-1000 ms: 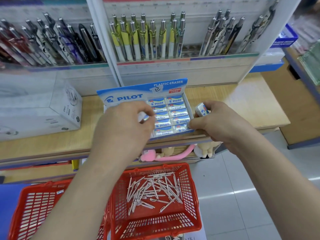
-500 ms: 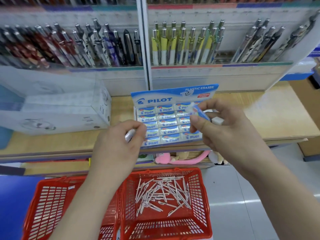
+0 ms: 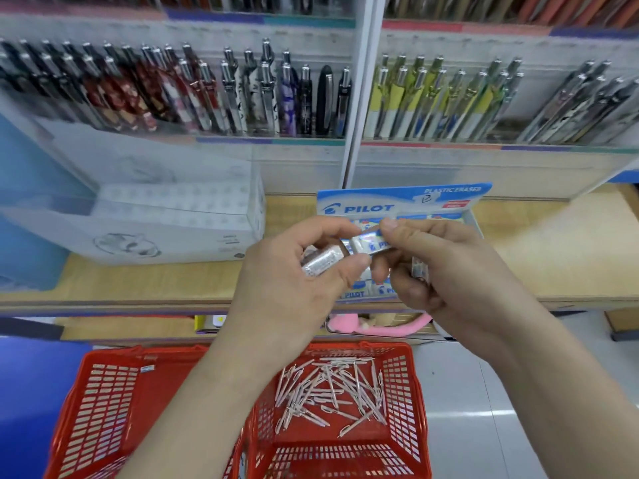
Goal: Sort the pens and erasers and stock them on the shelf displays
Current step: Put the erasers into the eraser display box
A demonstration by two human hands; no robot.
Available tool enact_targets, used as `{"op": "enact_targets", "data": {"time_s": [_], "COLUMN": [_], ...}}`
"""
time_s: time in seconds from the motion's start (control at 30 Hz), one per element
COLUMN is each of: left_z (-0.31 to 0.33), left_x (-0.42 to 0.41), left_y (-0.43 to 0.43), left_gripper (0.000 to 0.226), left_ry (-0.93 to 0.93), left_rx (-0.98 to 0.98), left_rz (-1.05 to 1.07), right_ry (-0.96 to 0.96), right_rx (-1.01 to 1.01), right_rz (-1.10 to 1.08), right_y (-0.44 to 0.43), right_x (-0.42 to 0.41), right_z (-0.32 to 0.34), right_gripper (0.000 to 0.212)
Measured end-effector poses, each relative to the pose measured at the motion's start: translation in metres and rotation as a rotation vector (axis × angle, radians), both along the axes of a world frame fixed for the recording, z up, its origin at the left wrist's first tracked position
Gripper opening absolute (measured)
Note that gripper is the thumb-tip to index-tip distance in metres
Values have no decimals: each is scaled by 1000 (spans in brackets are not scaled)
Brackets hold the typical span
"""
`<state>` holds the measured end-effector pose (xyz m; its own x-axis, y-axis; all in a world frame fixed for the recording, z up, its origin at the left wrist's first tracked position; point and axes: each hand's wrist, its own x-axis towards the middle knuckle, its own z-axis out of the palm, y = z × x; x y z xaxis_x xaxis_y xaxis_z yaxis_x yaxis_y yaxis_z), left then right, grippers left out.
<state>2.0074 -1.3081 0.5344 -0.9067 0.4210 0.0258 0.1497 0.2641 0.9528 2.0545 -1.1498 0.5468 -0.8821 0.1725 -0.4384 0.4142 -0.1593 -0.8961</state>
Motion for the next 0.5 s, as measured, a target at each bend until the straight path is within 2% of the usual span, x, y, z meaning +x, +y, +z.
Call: {"op": "enact_targets", "data": {"time_s": [0.07,0.17,0.33,0.5], "left_z": [-2,-13,-32,-36], "left_x": [-3,-12,-20,-20], "left_y": [1,1,7,17], "left_gripper": [20,15,19,25], "left_ry": [47,109,250,316], "left_rx": [-62,-145,-260,-351], "left_rz": [44,126,201,276], "right_ry": [-4,17,26,43], "right_rx": [74,288,724,974], "right_rz": [-2,-10,35,20], "right_y": [-4,-6,-6,-11], "right_x": [-4,-11,-25,-31], "right_z": [0,-3,-20,-24], "right_gripper": [24,16,23,14]}}
